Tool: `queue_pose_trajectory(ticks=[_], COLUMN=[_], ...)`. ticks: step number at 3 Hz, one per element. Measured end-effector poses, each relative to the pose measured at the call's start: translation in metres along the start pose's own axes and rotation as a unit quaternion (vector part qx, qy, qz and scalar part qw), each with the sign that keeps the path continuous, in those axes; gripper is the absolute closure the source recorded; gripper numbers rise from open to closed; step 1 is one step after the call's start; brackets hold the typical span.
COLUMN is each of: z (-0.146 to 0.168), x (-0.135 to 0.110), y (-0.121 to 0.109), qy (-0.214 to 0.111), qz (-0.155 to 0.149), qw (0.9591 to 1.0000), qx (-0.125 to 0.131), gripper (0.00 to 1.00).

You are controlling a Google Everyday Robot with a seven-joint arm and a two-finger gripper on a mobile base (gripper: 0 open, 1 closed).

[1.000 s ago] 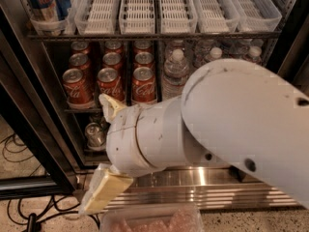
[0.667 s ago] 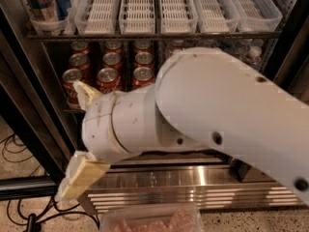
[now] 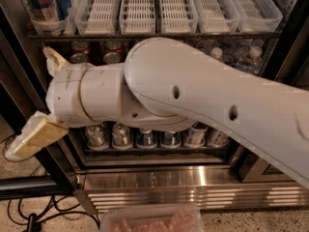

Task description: Pick redbull can from top shelf of fridge

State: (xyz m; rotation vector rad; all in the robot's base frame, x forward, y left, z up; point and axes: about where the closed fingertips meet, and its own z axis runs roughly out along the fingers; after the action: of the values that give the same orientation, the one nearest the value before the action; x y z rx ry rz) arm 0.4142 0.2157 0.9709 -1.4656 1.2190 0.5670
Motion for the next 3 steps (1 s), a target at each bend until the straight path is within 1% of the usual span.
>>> queue_pose_trajectory(ticks=[1,2,3], z=[0.002,-0.011,-0.025], x=[-0.01,-0.02,-0.029], y=[-0.018,-0.039,-0.052], qy=[-0.012,-0.014,-0.019], qz=[0.036,0.06,0.082], qw=[0.9967,0.9878,0.976], qx=[0.072,0.143,0.201], gripper=[0.0,0.0,0.0])
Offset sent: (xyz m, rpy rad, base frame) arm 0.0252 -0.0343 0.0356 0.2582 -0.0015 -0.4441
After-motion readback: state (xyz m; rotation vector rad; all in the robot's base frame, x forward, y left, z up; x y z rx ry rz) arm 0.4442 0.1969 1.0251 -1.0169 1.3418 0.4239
